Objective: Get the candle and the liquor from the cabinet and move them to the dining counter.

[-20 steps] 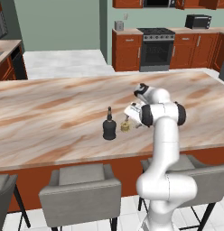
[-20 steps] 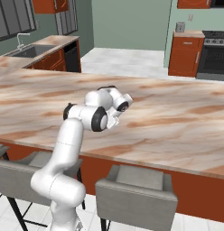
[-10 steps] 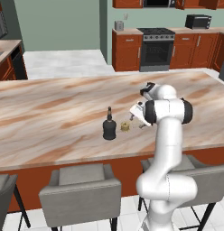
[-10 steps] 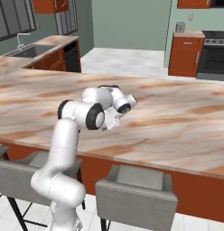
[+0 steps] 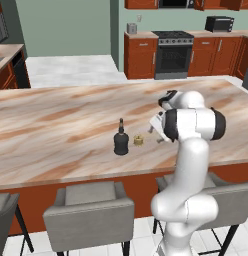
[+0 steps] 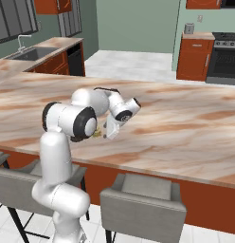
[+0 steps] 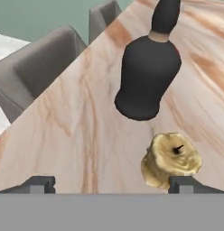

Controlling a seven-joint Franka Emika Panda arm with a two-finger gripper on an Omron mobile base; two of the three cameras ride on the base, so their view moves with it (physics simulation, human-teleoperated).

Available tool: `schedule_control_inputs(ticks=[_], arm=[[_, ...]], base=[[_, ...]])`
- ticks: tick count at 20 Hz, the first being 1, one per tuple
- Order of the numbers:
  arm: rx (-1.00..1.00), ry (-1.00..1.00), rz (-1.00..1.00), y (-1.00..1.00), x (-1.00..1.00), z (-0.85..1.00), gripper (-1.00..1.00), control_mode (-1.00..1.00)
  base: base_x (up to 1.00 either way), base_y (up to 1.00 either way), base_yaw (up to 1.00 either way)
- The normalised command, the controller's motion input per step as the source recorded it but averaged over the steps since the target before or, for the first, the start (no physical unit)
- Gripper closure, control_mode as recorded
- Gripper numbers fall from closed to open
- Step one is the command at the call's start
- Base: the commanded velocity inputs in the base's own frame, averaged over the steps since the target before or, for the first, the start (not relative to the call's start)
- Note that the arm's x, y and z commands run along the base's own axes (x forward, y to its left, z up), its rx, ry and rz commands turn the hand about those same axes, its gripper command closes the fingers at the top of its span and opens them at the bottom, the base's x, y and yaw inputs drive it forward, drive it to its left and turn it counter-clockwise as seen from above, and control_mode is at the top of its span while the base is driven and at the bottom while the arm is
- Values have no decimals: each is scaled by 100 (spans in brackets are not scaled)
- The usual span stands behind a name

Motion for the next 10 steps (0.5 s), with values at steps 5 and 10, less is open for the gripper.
schedule_control_inputs(ticks=[5, 10], arm=[[-16, 0, -14, 0, -38, 44, -100, -100], [-11, 0, -20, -3, -47, 36, -100, -100]], base=[[0, 0, 0], [0, 0, 0]])
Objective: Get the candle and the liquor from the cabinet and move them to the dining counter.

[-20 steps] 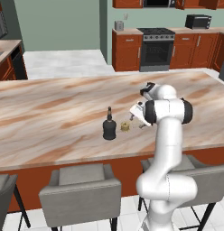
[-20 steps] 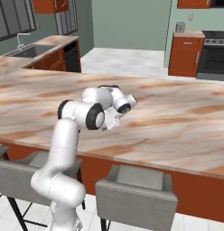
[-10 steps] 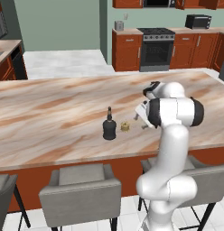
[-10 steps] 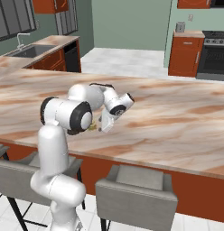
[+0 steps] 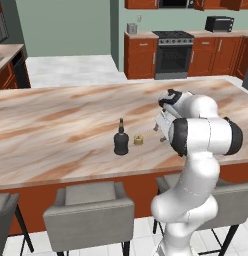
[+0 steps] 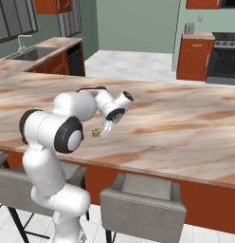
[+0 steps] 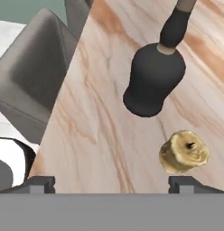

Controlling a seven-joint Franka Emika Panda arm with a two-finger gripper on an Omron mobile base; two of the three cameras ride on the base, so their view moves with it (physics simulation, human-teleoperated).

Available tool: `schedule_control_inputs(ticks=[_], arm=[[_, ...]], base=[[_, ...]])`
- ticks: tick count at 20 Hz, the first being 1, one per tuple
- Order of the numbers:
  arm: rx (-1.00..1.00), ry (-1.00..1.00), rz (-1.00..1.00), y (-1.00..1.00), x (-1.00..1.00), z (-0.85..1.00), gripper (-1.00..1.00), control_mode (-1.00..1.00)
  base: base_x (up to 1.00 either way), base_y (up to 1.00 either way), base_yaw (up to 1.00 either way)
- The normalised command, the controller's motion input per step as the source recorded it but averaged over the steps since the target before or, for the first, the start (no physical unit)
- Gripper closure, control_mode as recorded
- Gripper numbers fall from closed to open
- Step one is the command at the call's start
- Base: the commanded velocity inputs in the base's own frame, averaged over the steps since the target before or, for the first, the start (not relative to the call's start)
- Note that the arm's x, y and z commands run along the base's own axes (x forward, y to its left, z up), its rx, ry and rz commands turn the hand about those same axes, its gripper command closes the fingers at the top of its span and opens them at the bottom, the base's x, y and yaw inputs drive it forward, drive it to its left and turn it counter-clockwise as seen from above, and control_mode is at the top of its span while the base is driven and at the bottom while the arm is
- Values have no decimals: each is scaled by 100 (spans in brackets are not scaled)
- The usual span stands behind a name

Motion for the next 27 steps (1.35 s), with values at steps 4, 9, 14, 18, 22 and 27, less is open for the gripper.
schedule_control_inputs(ticks=[4, 9, 14, 18, 22, 27], arm=[[0, 0, -39, -1, -52, 25, -100, -100], [0, 3, -48, 0, -45, 25, -100, -100], [0, 6, -47, 0, -40, 28, -100, -100], [0, 4, -42, 0, -41, 32, -100, -100], [0, 1, -45, 0, -48, 26, -100, -100], [3, 0, -47, 0, -55, 22, -100, -100]], base=[[0, 0, 0], [0, 0, 0], [0, 0, 0], [0, 0, 0], [0, 0, 0], [0, 0, 0]])
